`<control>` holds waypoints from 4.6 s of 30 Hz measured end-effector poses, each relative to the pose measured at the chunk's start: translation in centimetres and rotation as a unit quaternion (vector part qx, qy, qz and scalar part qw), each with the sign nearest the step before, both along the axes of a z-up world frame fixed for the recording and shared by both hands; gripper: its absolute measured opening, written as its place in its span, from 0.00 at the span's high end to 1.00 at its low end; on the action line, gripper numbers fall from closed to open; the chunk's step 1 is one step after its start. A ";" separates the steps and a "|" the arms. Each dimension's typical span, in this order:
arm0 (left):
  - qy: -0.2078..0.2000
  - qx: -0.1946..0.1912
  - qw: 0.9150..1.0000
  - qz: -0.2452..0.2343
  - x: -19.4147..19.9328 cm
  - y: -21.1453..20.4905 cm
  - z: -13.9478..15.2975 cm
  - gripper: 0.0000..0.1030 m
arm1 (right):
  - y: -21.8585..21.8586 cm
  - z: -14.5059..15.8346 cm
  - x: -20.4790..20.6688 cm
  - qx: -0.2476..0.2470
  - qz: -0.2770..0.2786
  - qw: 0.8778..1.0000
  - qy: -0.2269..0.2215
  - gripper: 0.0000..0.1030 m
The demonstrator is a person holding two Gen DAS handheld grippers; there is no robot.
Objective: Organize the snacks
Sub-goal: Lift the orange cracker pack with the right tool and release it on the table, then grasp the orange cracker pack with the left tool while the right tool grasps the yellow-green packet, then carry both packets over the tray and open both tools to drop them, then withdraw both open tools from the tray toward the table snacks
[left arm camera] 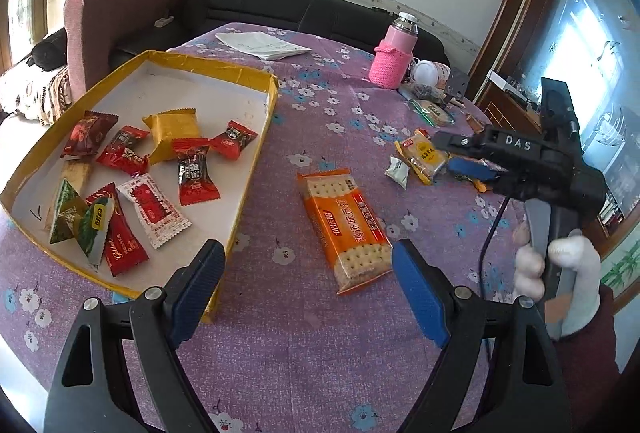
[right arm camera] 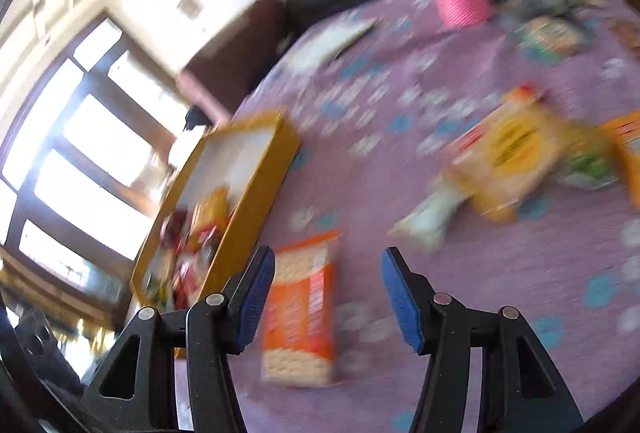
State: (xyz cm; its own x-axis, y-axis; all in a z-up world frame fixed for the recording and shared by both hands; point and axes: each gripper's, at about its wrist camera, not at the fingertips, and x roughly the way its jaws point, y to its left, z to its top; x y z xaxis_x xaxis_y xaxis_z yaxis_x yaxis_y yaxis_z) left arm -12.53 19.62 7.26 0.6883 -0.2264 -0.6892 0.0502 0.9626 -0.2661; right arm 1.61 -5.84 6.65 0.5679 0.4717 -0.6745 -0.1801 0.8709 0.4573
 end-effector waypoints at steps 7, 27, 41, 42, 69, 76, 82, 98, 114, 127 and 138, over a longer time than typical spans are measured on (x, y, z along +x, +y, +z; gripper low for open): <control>0.034 -0.025 0.999 -0.033 1.5 -2.4 -1.5 0.16 | -6.7 -0.7 3.3 -0.111 -0.115 0.987 -0.018 0.41; 0.084 0.117 0.989 -0.038 9.5 -8.7 -5.8 0.17 | -8.3 -4.3 5.2 -0.063 -0.113 0.992 -0.005 0.65; 0.025 0.042 0.998 -0.033 6.0 -4.9 -1.5 0.47 | -6.3 -2.7 3.6 0.014 -0.049 0.998 -0.032 0.65; 0.018 0.035 0.999 -0.029 5.5 -4.1 -0.7 0.47 | -6.0 -2.8 3.5 0.012 -0.045 0.998 -0.032 0.65; 0.065 -0.060 0.985 0.148 16.6 19.4 -0.8 0.47 | 21.7 1.5 5.1 -0.031 0.147 0.989 0.008 0.66; 0.076 -0.062 0.985 0.145 17.8 19.3 -2.6 0.46 | 25.2 -3.3 7.1 -0.065 0.154 0.985 0.043 0.66; 0.059 -0.043 0.989 0.129 16.5 18.5 -0.8 0.45 | 25.4 -2.6 6.5 -0.044 0.155 0.986 0.033 0.62; -0.082 0.050 0.971 0.218 -0.3 13.0 6.1 0.20 | 21.7 -4.0 -1.9 -0.043 0.138 0.988 0.049 0.48; -0.088 0.082 0.972 0.201 -2.6 8.7 4.8 0.20 | 20.9 -3.9 -4.4 -0.097 0.120 0.987 0.054 0.81; -0.058 0.131 0.973 0.181 -1.8 5.7 3.9 0.19 | 17.3 -0.7 -6.2 -0.061 0.122 0.991 -0.015 0.62; -0.075 0.104 0.983 0.131 -2.1 3.6 3.9 0.20 | 6.2 -0.3 -3.6 -0.042 0.020 0.999 -0.019 0.57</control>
